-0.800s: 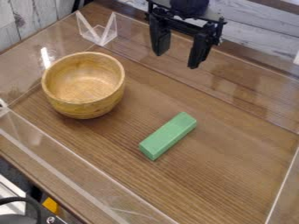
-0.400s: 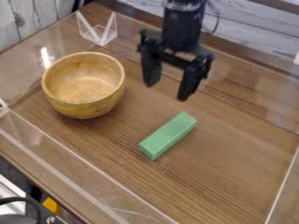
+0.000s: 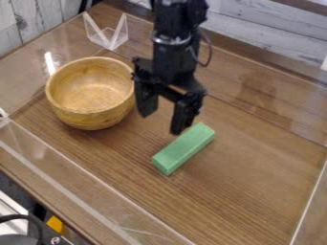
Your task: Put the green block in the brown bowl
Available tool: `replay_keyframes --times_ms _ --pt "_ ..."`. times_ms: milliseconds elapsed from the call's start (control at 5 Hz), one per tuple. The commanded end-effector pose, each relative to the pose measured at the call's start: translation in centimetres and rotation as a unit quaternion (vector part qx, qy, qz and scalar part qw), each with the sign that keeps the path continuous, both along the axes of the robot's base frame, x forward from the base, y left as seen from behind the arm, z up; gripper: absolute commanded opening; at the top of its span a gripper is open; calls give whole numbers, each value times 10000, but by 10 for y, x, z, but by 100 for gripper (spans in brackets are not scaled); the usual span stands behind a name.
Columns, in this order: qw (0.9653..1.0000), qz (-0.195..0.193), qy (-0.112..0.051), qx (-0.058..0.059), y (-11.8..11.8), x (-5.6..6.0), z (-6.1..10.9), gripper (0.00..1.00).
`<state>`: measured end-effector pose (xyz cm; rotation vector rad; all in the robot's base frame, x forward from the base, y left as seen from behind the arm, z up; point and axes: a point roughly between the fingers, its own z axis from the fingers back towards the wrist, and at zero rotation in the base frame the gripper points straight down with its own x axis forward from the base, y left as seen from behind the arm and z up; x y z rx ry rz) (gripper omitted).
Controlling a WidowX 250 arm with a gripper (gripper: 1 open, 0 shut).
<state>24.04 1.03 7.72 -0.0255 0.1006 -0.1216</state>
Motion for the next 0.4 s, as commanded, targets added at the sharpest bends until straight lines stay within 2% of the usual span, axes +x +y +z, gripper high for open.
replay_keyframes --times_ms 0,200 --pt "9992 -254 -298 30 5 -7 5 100" --pt "9993 -140 -336 9 -6 -11 9 100"
